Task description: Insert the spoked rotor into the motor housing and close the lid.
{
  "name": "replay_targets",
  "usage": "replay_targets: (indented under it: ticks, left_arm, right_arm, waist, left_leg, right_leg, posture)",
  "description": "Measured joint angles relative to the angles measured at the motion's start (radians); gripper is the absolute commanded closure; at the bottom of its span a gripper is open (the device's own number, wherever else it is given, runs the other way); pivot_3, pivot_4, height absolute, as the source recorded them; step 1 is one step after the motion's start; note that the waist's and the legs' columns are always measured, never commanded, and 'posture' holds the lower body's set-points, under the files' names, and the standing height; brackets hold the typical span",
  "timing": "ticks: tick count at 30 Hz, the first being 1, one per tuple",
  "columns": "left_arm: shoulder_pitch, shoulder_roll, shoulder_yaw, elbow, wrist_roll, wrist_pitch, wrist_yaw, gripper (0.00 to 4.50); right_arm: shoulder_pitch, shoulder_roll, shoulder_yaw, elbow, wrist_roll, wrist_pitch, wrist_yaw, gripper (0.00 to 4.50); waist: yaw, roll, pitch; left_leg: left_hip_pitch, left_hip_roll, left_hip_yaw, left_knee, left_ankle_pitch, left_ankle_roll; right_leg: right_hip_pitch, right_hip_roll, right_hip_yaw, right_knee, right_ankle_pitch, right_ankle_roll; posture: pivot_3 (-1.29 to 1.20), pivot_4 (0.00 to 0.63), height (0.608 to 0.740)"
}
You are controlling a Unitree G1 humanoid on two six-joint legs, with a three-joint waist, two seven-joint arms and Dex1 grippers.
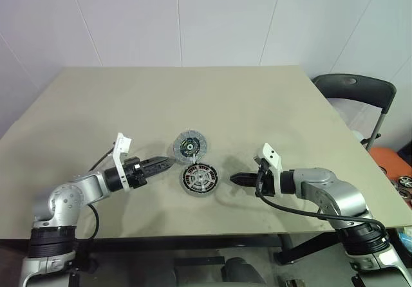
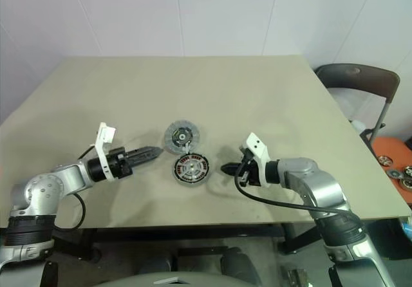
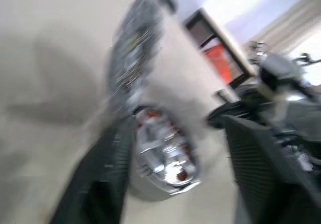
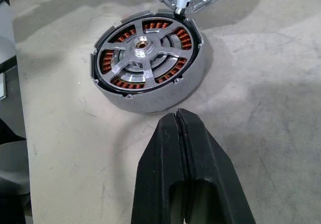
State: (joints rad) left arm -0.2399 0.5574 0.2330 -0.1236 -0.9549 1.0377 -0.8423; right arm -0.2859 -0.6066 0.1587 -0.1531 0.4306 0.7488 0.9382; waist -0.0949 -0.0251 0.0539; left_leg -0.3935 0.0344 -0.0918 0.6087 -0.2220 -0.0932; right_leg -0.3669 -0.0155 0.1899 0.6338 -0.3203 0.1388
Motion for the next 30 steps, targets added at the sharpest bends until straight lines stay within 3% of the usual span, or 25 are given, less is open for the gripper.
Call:
replay_targets:
  ticks: [5, 10, 16, 20, 23, 30]
  left_arm:
    - [-0.046, -0.030, -0.030, -0.086, -0.041, -0.001, -0.021, 4.49]
    - [-0.115, -0.147, -0.135, -0.094, 0.053, -0.101, 0.057, 4.49]
    - [-0.115, -0.207, -0.345, -0.063, 0.345, -0.357, 0.106, 4.49]
    - [-0.084, -0.205, -0.436, -0.028, 0.454, -0.444, 0.088, 4.49]
    - [-0.062, -0.148, -0.529, 0.007, 0.555, -0.465, 0.077, 4.49]
    - [-0.066, -0.125, -0.573, 0.045, 0.662, -0.539, 0.083, 4.49]
  right_arm:
    - [-0.002, 0.002, 0.010, 0.004, -0.009, -0.001, 0.000, 4.50]
    - [-0.010, 0.009, 0.029, 0.017, -0.024, -0.006, 0.000, 4.50]
    - [-0.009, 0.013, 0.031, 0.023, -0.030, -0.011, -0.006, 4.50]
    - [-0.008, 0.016, 0.033, 0.023, -0.037, -0.012, -0.011, 4.50]
    - [-0.008, 0.016, 0.037, 0.023, -0.053, -0.015, -0.015, 4.50]
    - [-0.005, 0.013, 0.039, 0.024, -0.065, -0.018, -0.019, 4.50]
  waist:
    - [0.001, 0.000, 0.000]
    - [-0.001, 0.000, 0.000]
    - [0.002, 0.000, 0.000]
    - [-0.002, 0.000, 0.000]
    - [-0.002, 0.000, 0.000]
    - [-0.003, 0.001, 0.000]
  left_leg:
    - [0.000, 0.000, 0.000, 0.000, 0.000, 0.000]
    - [0.000, 0.000, 0.000, 0.001, 0.000, 0.000]
    - [0.000, 0.000, 0.000, 0.001, 0.000, 0.000]
    - [0.000, 0.000, 0.000, 0.001, 0.000, 0.001]
    - [0.001, 0.000, 0.000, 0.001, 0.000, 0.001]
    - [0.005, 0.000, 0.000, 0.004, 0.000, 0.001]
  right_leg:
    - [0.001, 0.000, 0.000, 0.000, 0.000, 0.000]
    - [0.005, 0.000, 0.000, 0.000, 0.000, 0.001]
    - [0.005, 0.000, 0.000, 0.000, 0.002, 0.004]
    - [0.005, 0.000, 0.000, 0.000, 0.002, 0.003]
    - [0.005, 0.001, 0.000, 0.000, 0.001, 0.002]
    - [0.008, 0.000, 0.000, 0.000, -0.001, 0.002]
  posture:
    - [0.00, 0.000, 0.740]
    - [0.00, 0.000, 0.740]
    - [0.00, 0.000, 0.740]
    - [0.00, 0.000, 0.740]
    - [0.00, 0.000, 0.740]
    - [0.00, 0.000, 0.740]
